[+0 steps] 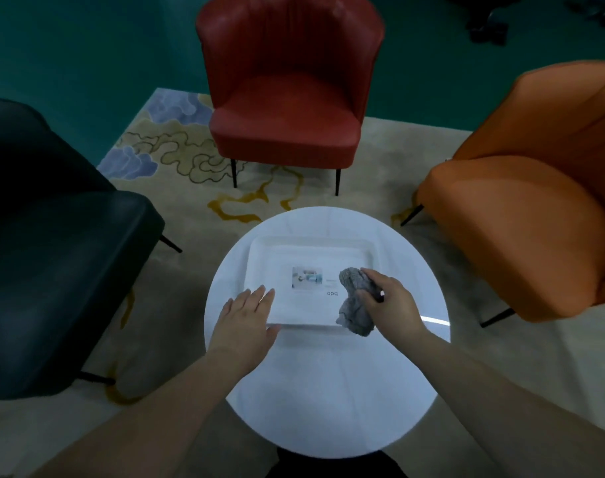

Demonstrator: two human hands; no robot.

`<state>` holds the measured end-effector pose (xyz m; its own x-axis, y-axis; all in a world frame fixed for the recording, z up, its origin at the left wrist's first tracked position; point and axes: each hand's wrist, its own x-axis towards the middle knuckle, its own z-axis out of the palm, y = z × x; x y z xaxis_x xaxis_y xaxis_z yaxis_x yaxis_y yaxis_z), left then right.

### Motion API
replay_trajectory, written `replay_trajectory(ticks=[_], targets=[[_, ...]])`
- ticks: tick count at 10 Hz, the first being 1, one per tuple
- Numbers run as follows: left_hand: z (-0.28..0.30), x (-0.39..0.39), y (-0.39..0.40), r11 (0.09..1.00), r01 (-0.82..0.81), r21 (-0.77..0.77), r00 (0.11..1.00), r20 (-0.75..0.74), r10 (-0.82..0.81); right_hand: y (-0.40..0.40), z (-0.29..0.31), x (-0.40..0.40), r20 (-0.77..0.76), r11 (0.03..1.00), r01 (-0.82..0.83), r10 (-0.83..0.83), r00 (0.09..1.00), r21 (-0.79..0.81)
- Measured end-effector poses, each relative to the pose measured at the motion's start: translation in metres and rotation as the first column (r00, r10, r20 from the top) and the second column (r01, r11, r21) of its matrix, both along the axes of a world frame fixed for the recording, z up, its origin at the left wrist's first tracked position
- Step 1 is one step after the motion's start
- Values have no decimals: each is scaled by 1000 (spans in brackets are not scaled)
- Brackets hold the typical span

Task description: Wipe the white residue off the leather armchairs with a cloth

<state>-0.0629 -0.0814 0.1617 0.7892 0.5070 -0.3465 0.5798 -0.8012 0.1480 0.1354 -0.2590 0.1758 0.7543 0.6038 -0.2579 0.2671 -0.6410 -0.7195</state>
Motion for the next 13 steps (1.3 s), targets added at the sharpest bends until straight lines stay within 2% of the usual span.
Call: replay_trajectory(ticks=[2, 4, 6, 7, 9, 11, 12, 13], targets=[[-39, 40, 30, 1000, 1, -13, 1000, -21, -1, 32, -36, 26, -40, 999, 37, -36, 999, 32], [-99, 69, 48, 996, 9, -91, 995, -99, -18, 65, -75, 50, -109, 999, 13, -8, 994, 42], [-148, 91, 68, 991, 112, 72, 977, -191, -97, 90, -112, 64, -162, 999, 25, -21, 987, 24], [-165, 90, 77, 990, 127, 60, 968, -227, -110, 99, -128, 65, -177, 1000, 0, 2, 984, 15], [-172, 89, 79, 992, 119, 48, 968, -226, -105, 110, -153, 62, -133, 978, -178, 163, 978, -110], [-163, 92, 84, 993, 119, -1, 964, -238, -115, 108, -155, 61, -240, 918, -297, 236, 942, -264], [-153, 93, 88, 991, 132, 18, 965, -229, -125, 103, -148, 64, -264, 903, -314, 239, 934, -294], [-139, 86, 85, 991, 133, 3, 972, -198, -130, 94, -132, 62, -260, 920, -253, 176, 949, -300]])
